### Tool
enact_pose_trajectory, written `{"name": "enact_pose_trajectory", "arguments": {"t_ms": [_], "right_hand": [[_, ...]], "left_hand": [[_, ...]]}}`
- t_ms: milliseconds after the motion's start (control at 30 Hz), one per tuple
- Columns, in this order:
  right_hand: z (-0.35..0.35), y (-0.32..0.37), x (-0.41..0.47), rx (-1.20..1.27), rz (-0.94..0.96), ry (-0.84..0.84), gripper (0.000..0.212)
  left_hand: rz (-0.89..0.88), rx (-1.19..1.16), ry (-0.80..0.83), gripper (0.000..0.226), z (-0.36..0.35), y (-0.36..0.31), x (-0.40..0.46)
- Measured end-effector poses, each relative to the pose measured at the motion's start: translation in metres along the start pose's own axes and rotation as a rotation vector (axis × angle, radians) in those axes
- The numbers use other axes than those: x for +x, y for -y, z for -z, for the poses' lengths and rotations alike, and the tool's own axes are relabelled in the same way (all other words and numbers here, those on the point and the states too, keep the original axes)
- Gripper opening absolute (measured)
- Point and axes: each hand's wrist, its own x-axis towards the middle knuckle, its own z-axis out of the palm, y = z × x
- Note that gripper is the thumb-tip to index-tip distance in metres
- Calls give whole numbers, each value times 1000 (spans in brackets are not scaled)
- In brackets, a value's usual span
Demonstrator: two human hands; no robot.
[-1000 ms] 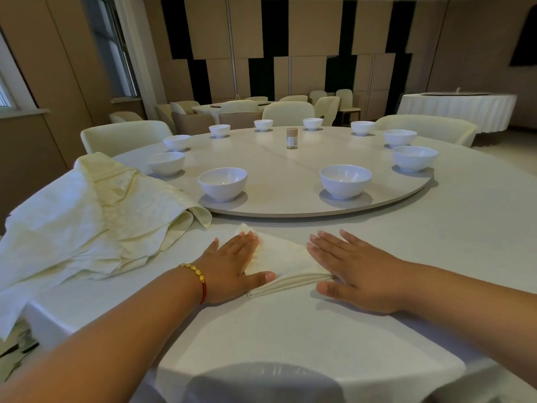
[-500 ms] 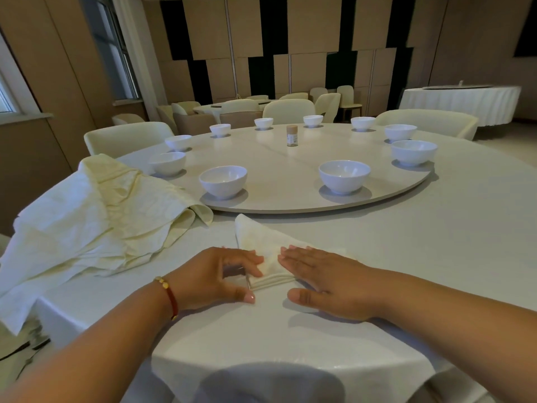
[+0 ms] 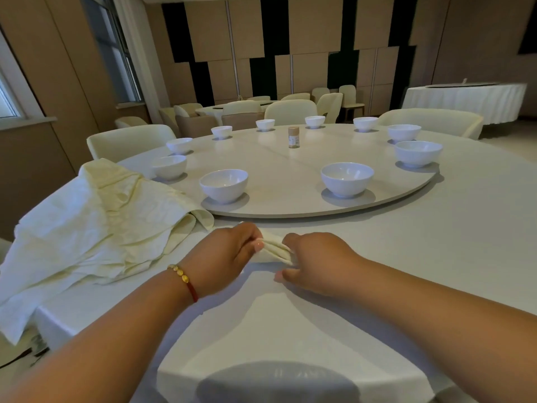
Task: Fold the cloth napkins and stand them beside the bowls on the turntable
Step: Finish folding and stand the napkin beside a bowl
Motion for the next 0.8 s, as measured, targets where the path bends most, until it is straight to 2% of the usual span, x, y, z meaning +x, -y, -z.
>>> {"name": "enact_pose_trajectory", "arguments": {"t_ms": [33, 100, 167, 233, 300, 400, 467, 533, 667, 733, 800], "right_hand": [[-1, 0, 5, -18, 10, -27, 27], [2, -3, 12, 11, 16, -42, 20], [11, -10, 15, 151, -27, -60, 24], [25, -21, 17, 327, -127, -147, 33], [39, -37, 24, 460, -229, -259, 32], [56, -60, 43, 595, -350, -403, 30], [61, -68, 59, 623, -402, -476, 33], [59, -72, 78, 613, -432, -515, 37], [48, -69, 123, 545, -474, -492, 29], [44, -65, 146, 503, -498, -463, 30], [40, -63, 166, 451, -535, -422, 27]], "left_hand": [[-7, 6, 5, 21, 3, -4, 7], [21, -38, 15, 19, 8, -7, 19], [92, -191, -55, 22, 12, -5, 29], [171, -323, -204, 28, 13, 2, 38], [291, -268, -280, 40, 10, 13, 50], [431, -195, -123, 50, -3, 24, 64], [405, -111, 29, 44, -16, 33, 69], [321, 98, 156, 44, -32, 43, 73], [219, 283, 111, 74, -46, 55, 81], [193, 306, 82, 92, -49, 55, 84], [195, 323, 70, 101, -49, 53, 85]]}}
